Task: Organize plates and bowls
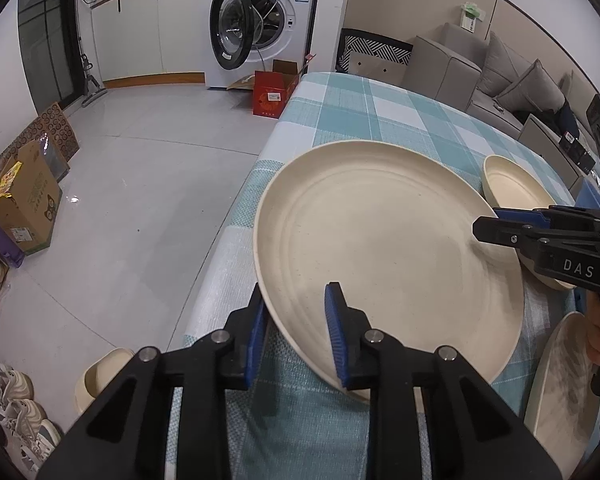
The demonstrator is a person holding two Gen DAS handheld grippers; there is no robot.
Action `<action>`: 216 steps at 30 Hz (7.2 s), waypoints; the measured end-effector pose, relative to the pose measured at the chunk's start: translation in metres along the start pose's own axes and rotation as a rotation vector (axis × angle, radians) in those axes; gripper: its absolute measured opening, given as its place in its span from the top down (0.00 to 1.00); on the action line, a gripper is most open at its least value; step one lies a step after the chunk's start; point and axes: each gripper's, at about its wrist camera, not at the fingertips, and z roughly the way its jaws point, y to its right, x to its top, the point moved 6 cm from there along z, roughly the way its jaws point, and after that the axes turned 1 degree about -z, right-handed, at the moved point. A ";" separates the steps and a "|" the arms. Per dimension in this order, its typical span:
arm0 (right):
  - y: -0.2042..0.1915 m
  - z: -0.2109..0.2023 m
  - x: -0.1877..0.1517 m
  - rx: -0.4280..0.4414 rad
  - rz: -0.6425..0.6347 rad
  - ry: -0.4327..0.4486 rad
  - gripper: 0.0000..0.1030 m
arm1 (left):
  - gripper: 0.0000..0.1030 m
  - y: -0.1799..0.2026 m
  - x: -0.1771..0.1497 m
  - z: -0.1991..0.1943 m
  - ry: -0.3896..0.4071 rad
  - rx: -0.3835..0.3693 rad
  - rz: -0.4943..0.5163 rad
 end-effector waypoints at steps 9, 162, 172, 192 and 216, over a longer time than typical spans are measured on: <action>-0.004 -0.011 -0.005 0.002 -0.005 0.016 0.76 | 0.75 0.003 0.001 -0.011 0.020 0.016 0.006; -0.005 -0.239 -0.204 -0.112 0.026 0.271 0.04 | 0.04 0.155 -0.075 -0.113 0.144 -0.142 0.347; -0.005 -0.247 -0.190 -0.107 0.021 0.302 0.01 | 0.00 0.156 -0.063 -0.109 0.147 -0.140 0.338; 0.007 -0.272 -0.142 -0.112 0.019 0.353 0.01 | 0.00 0.151 -0.027 -0.106 0.162 -0.158 0.293; 0.043 -0.276 -0.095 -0.107 0.087 0.339 0.01 | 0.00 0.148 0.017 -0.098 0.198 -0.139 0.248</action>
